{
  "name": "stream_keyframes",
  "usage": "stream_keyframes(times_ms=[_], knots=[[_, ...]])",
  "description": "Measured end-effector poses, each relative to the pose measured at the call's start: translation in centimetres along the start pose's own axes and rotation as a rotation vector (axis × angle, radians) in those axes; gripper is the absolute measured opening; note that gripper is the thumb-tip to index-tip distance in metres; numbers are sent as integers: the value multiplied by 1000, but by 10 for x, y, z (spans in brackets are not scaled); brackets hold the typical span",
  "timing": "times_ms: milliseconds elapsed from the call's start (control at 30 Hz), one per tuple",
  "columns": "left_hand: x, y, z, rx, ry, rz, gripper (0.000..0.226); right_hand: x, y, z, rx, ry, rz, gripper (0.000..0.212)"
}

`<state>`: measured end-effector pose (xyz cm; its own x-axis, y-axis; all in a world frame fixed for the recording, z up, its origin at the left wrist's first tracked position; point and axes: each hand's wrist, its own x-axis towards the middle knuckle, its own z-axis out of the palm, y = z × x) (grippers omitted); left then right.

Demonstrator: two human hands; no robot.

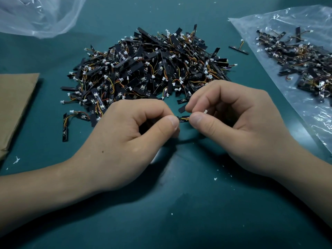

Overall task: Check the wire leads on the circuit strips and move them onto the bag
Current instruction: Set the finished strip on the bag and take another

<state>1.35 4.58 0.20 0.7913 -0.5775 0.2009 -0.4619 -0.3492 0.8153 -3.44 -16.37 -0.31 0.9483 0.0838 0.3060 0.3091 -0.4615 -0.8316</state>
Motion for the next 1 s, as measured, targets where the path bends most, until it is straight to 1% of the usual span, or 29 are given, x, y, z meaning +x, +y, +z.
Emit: stream_keyframes(times_ms=[133,233,333,400,533,700,900,1000], knots=[[0,0,0,-7,3,-1,30,0,1,-1,-20,15,-66,9],[0,0,0,-35,9,-28,30,0,2,-1,-97,35,-157,10],[-1,0,2,-102,21,-48,26,-1,0,-1,-138,31,-211,11],[-2,1,4,-109,20,-48,25,-3,-1,-1,-118,13,-184,13],[-3,4,4,-85,22,-48,24,-4,-3,0,-71,-10,-64,19],[-3,4,4,-62,16,-42,24,-4,-6,0,-104,-34,-38,5],[-2,4,4,-60,9,-51,23,-1,-4,0,-35,-117,45,4],[-2,6,4,-36,3,-33,23,1,-3,-2,54,-143,77,6]])
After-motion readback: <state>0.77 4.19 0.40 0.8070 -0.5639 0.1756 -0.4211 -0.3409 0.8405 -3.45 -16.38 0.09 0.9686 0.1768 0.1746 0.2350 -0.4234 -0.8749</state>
